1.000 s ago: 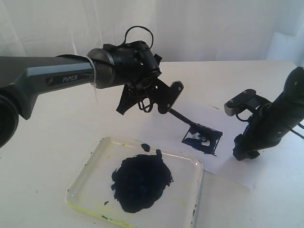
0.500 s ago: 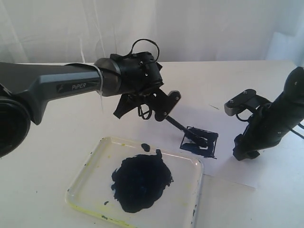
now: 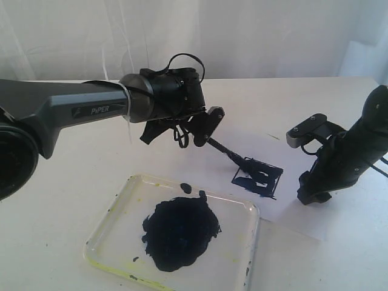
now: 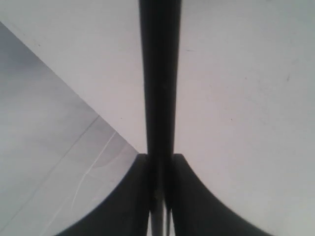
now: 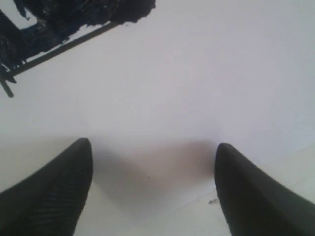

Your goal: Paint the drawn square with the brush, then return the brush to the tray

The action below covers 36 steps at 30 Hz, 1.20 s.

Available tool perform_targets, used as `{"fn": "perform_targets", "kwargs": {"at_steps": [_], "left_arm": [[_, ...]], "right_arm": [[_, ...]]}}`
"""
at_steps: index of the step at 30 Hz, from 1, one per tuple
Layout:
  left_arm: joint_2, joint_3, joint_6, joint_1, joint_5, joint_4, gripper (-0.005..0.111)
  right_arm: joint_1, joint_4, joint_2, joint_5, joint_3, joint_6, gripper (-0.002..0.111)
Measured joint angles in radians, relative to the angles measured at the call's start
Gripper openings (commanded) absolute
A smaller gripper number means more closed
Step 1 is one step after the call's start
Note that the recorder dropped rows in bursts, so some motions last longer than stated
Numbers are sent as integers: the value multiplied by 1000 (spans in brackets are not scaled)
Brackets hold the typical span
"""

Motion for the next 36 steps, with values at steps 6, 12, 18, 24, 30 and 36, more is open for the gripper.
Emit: {"fn": "perform_targets", "kwargs": {"at_steps": [6, 12, 18, 24, 30, 36], "left_arm": [[-8, 0, -10, 0, -35, -37, 0], [-10, 0, -5, 0, -71, -83, 0], [-6, 0, 84, 0, -91, -177, 0], [30, 0, 97, 0, -110, -181, 0], [32, 0, 86, 0, -126, -178, 0], [32, 0, 51, 0, -137, -159, 0]], "right_arm": [[0, 0, 0, 0, 0, 0, 66], [0, 0, 0, 0, 0, 0, 66], [0, 0, 0, 0, 0, 0, 66], [0, 0, 0, 0, 0, 0, 66], [0, 0, 0, 0, 0, 5, 66], [0, 0, 0, 0, 0, 15, 66]]}}
